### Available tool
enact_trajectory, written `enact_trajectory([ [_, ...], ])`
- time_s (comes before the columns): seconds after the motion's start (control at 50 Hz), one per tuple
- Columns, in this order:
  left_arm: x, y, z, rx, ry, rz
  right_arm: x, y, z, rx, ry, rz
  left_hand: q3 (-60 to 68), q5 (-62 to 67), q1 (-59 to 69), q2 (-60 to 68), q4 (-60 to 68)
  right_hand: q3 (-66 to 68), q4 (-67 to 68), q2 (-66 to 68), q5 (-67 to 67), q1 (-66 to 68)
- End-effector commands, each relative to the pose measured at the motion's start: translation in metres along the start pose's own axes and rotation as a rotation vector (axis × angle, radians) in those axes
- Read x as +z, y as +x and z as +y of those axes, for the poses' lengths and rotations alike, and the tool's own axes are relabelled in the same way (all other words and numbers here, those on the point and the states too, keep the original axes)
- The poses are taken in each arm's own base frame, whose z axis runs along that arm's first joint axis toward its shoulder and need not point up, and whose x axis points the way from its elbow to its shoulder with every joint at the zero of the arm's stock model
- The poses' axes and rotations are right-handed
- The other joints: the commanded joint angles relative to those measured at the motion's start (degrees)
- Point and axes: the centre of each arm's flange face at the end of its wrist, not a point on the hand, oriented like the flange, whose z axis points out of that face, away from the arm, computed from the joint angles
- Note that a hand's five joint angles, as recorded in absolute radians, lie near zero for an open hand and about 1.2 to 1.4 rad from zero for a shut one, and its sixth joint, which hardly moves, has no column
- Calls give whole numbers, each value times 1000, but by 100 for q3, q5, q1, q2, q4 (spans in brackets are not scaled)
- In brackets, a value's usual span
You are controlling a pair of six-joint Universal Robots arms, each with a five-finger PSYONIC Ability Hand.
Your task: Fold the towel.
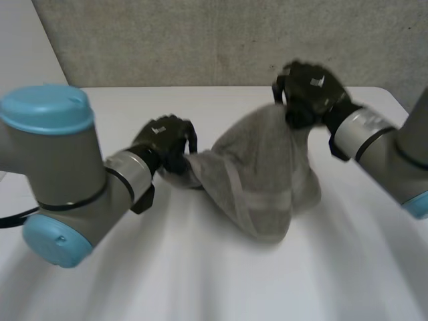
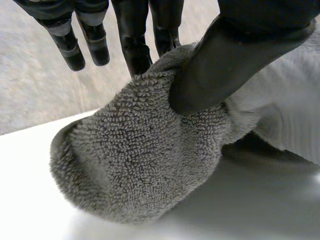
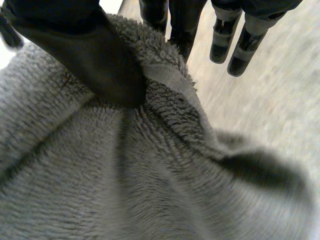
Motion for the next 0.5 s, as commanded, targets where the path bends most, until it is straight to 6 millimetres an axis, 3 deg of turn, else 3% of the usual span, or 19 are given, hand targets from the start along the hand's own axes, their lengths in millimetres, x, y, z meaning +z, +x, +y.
enact_trajectory([
  [0.02,2,-23,-18,-165,71,-51,9,7,-26,90,130,-60,-246,402,457,614,-288,-38,-340,468,462,672],
  [0.06,7,-32,-15,-177,70,-72,18,10,-20,87,137,-62,-246,402,457,614,-288,-38,-340,468,462,672],
  [0.1,18,-50,1,-199,26,-124,27,10,-13,82,136,-77,-246,402,457,614,-288,-38,-340,468,462,672],
  [0.18,23,-61,18,-228,-29,-155,52,13,14,74,119,-98,-246,303,358,515,-288,-38,-340,468,462,672],
  [0.22,23,-64,26,-244,-55,-164,58,11,23,65,113,-111,-246,-319,-264,-107,-288,-38,-340,468,462,672],
  [0.26,24,-70,41,-266,-99,-186,64,3,31,53,108,-140,-246,-1725,-1670,-1513,-288,-38,-340,468,462,672],
  [0.28,24,-70,41,-266,-99,-186,68,-6,43,45,93,-166,-246,-1732,-1677,-1520,-288,-38,-340,41,35,245],
  [0.3,24,-76,45,-271,-110,-202,71,-13,56,39,66,-178,-246,-2648,-2593,-2436,-288,-38,-340,-3227,-3233,-3023],
  [0.32,26,-86,45,-276,-111,-225,71,-13,56,39,65,-178,-246,-3940,-3885,-3728,-288,-38,-340,-3260,-3266,-3056],
  [0.34,26,-86,45,-276,-111,-226,73,-19,67,32,43,-184,-246,-3953,-3898,-3741,-288,-38,-340,-6532,-6538,-6328],
  [0.36,28,-99,44,-281,-105,-255,73,-19,67,32,43,-184,-246,-5169,-5113,-4956,-288,-38,-340,-6532,-6538,-6328],
  [0.38,28,-99,44,-281,-105,-255,74,-22,77,30,14,-185,-246,-5181,-5126,-4969,-288,-38,-340,-6532,-6538,-6328],
  [0.42,29,-131,38,-302,-82,-327,73,-23,82,22,-5,-177,-246,-6505,-6449,-6292,-288,-38,-340,-6532,-6538,-6328],
  [0.44,29,-131,38,-302,-82,-328,70,-19,83,14,-23,-154,-246,-6510,-6454,-6297,-288,-38,-340,-6532,-6538,-6328],
  [0.48,29,-157,30,-318,-50,-387,67,-22,79,-3,-30,-142,-246,-6577,-6522,-6365,-288,-38,-340,-6532,-6538,-6328],
  [0.5,29,-157,30,-318,-50,-388,61,-16,76,-19,-44,-113,-246,-6577,-6522,-6365,-288,-38,-340,-6532,-6538,-6328],
])
